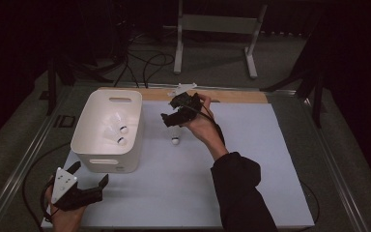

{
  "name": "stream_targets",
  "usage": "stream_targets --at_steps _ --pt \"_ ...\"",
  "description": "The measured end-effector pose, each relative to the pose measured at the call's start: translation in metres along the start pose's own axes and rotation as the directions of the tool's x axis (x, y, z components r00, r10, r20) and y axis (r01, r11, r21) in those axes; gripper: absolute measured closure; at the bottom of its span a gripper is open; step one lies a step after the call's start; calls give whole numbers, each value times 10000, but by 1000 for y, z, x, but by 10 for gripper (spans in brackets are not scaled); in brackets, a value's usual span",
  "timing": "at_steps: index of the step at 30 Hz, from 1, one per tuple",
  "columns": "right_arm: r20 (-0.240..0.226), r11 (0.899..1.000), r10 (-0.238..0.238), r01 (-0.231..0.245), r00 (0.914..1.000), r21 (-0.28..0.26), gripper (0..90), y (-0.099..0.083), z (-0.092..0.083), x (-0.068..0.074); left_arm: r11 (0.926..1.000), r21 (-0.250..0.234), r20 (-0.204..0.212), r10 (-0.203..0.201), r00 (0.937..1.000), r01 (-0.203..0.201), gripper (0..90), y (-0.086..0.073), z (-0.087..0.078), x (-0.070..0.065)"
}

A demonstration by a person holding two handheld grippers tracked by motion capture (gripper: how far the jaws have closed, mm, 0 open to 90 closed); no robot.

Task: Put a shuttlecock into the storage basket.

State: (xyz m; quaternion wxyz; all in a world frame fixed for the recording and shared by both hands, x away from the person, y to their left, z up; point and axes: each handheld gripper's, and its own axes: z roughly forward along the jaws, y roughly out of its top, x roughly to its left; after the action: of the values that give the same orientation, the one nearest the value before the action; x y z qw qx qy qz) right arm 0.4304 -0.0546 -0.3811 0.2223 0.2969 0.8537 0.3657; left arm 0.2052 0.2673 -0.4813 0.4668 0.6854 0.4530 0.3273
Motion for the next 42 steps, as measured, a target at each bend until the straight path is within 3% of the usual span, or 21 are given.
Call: stream_targets --at_steps 23,42 --pt "-185 9987 134 -124 9997 493 87 -11 24 -5 10000 -18 -23 -26 10000 26 2 0 -1 1" --pt "-249 9947 514 -489 9984 907 87 -26 42 -12 10000 -12 -18 -42 10000 42 2 0 -1 1"
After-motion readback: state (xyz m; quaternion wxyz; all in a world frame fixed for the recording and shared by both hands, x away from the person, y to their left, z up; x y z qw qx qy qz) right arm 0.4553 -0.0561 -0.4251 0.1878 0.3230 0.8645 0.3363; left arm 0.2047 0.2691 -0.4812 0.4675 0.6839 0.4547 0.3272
